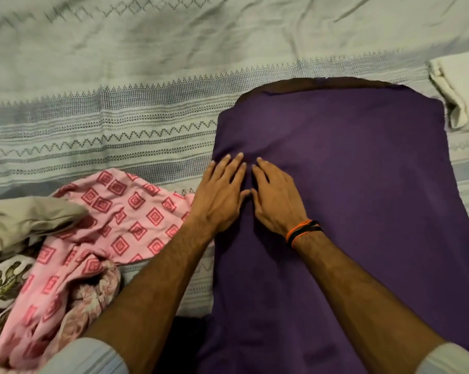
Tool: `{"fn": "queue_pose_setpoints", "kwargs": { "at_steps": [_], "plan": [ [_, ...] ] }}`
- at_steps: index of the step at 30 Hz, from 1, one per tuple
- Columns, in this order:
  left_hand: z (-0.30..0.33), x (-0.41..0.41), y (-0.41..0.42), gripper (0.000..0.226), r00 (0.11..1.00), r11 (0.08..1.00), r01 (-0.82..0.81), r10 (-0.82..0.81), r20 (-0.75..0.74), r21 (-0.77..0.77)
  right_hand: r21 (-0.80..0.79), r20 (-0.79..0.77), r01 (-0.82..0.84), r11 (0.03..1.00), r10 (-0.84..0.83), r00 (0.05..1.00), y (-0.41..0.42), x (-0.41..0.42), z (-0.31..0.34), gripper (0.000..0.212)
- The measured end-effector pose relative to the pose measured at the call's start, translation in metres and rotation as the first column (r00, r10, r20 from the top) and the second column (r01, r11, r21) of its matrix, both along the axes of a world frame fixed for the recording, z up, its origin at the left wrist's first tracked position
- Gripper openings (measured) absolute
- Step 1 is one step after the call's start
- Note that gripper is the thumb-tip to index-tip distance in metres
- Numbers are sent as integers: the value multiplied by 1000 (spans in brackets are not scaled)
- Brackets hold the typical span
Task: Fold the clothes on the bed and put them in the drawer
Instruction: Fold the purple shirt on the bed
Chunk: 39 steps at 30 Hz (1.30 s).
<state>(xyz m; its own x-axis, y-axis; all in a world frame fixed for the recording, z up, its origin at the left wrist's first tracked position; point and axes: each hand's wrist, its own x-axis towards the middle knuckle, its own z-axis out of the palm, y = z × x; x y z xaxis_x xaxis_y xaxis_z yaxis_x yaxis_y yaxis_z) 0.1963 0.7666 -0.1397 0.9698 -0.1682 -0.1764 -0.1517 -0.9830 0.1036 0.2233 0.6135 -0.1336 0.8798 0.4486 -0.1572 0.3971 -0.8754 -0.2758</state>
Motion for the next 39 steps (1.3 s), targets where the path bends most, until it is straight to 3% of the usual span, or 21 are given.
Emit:
{"fn": "queue_pose_setpoints", "kwargs": {
  "at_steps": [3,6,8,10,14,17,19,22,27,29,33,39],
  "plan": [
    [-2,16,19,73,984,988,-141,147,-103,63,-38,35,96,995,-95,995,5,19,-2,55],
    [6,35,22,77,946,946,-319,321,-34,48,-8,74,186,982,-185,980,10,35,-1,53],
    [8,50,18,81,984,984,-175,174,24,34,-13,39,81,997,-81,996,14,44,-2,57],
    [5,63,25,88,999,999,-35,36,-38,11,-58,-4,-6,998,6,1000,17,54,-4,62],
    [3,82,55,128,944,977,-210,212,-251,35,-100,-43,91,991,-96,994,18,82,-2,74],
    [5,93,55,151,940,978,-205,204,-275,27,-111,-58,-31,993,24,998,23,96,0,83],
    [6,98,54,156,929,978,-203,210,-304,52,-116,-76,-100,988,92,993,27,100,0,85],
    [2,102,56,158,908,969,-231,248,-338,91,-163,-113,-51,985,33,993,31,105,-4,92],
    [7,89,36,154,894,935,-347,354,-275,75,-144,-92,4,990,-18,996,33,89,-2,86],
    [8,73,29,138,893,917,-399,392,-220,15,-92,-83,16,996,-24,996,27,71,1,79],
    [19,21,15,108,930,930,-353,336,-149,-105,-16,-141,38,999,-40,989,9,18,17,72],
    [59,-77,-12,87,902,863,-414,345,-260,-290,-17,-278,65,998,-67,958,-18,-74,58,70]
  ]
}}
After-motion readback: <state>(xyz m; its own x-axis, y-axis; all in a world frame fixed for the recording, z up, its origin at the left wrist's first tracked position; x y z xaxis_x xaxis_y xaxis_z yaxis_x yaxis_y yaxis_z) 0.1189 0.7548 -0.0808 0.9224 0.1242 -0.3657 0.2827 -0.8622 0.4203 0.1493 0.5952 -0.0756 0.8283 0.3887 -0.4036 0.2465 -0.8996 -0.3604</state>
